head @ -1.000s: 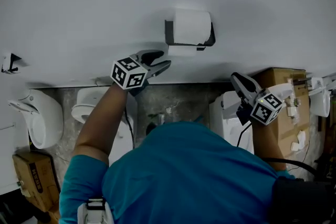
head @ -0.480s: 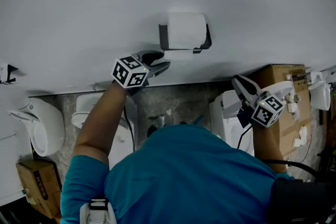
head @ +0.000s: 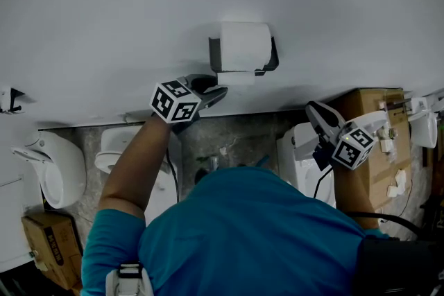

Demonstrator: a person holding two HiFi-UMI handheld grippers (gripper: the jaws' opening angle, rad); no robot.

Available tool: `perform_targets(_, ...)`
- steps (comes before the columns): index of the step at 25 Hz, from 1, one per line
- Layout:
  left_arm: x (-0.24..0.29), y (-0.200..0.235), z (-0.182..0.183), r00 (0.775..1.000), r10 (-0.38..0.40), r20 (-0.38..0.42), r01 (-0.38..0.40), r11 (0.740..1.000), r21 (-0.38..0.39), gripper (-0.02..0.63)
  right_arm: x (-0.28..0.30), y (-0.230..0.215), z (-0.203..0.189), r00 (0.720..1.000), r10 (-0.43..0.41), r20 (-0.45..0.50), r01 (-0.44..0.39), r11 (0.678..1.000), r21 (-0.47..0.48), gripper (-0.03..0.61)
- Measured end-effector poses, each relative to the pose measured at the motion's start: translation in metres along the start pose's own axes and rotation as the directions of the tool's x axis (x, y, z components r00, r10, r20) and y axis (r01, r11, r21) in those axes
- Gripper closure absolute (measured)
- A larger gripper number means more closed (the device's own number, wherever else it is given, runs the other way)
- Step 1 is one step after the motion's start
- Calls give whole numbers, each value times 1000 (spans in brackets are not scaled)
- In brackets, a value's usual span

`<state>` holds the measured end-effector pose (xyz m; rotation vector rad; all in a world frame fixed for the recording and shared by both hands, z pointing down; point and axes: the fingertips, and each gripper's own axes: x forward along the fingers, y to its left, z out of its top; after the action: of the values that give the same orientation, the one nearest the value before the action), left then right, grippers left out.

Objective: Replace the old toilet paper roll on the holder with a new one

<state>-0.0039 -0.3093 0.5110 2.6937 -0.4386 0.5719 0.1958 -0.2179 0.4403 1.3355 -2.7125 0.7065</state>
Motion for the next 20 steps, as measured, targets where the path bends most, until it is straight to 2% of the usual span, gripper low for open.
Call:
perform_targets(3, 7, -1, 2, 1000, 15, 6, -15, 1000, 13, 510, 2, -1, 0, 1000, -1, -3, 1, 1000, 1, 575)
perform_targets(5, 8, 0, 5, 999, 41, 27, -42, 999, 14, 574, 2, 0, -1, 1000, 0, -5, 0, 1000, 1, 575)
perform_targets(9, 12, -2, 8, 997, 62, 51, -63, 997, 32, 589, 0, -3, 0, 1000, -6, -2, 6, 1000, 5, 575)
perform_targets(14, 14, -13, 16, 996, 9, 89, -9, 1000, 0, 600, -5, -9, 0, 1000, -19, 4, 19, 1000, 21, 575)
perform_targets(20, 18, -17, 21, 994, 11, 105, -8, 1000, -28, 601, -13, -14, -2, 1000, -24, 8, 23, 999, 29, 575)
